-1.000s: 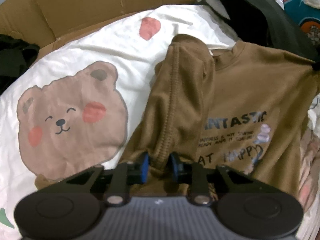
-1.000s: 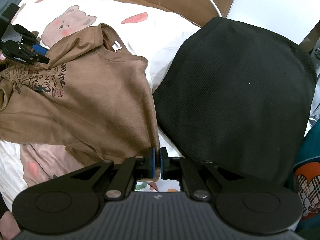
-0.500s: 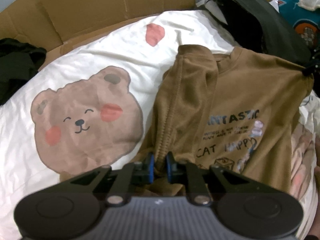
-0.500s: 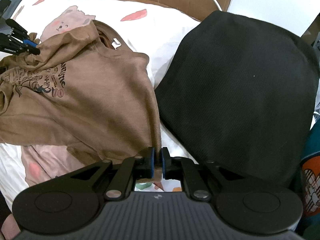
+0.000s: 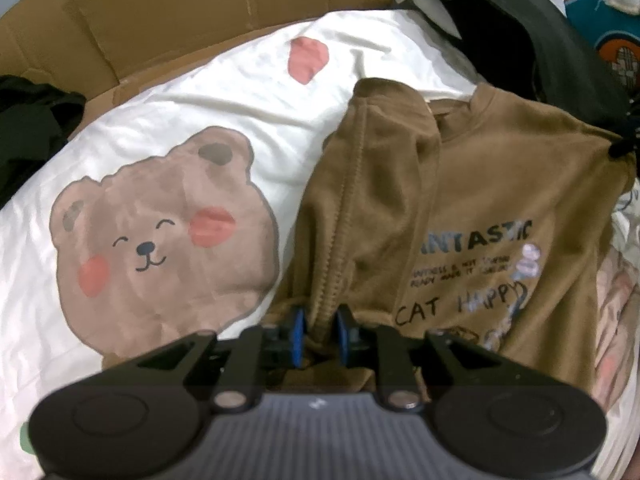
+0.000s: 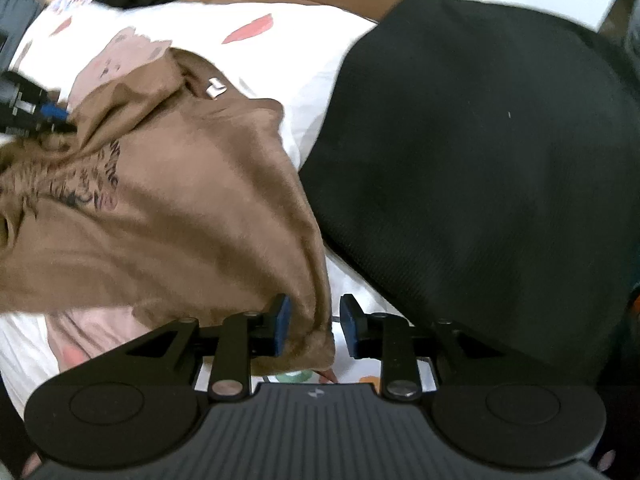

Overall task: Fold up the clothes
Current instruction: 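Hold the shirt hem with the right gripper while the left gripper grips the shirt body, then lift the brown shirt up off the duvet with both grippers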

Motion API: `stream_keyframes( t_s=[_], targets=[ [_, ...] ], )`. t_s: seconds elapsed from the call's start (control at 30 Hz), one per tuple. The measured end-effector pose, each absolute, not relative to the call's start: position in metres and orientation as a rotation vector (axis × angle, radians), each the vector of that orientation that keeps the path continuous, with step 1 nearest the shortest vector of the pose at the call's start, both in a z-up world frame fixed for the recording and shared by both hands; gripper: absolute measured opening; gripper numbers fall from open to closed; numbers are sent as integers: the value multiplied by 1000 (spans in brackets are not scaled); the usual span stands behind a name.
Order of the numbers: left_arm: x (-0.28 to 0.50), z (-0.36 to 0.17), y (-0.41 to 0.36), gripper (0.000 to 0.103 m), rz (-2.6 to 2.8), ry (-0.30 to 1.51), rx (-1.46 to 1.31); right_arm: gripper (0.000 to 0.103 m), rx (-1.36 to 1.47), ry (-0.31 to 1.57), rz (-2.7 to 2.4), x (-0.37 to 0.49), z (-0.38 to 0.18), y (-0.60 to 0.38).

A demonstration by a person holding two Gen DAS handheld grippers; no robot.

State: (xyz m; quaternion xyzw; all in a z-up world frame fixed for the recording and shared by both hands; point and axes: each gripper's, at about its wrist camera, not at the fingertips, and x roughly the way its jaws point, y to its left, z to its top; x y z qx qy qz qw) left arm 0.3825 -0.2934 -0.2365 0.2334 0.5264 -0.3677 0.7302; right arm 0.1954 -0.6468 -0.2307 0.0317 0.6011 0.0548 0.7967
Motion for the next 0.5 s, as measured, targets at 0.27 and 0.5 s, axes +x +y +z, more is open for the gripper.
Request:
stream_keyframes(
  t_s=[0.27, 0.5],
  targets=[
    [383, -232, -290, 10, -799, 1161, 491, 12, 127, 1290, 112, 197, -230, -650],
    [387, -182, -267, 9, -718, 1086, 484, 5, 157, 1273, 93, 198, -221, -651]
  ],
)
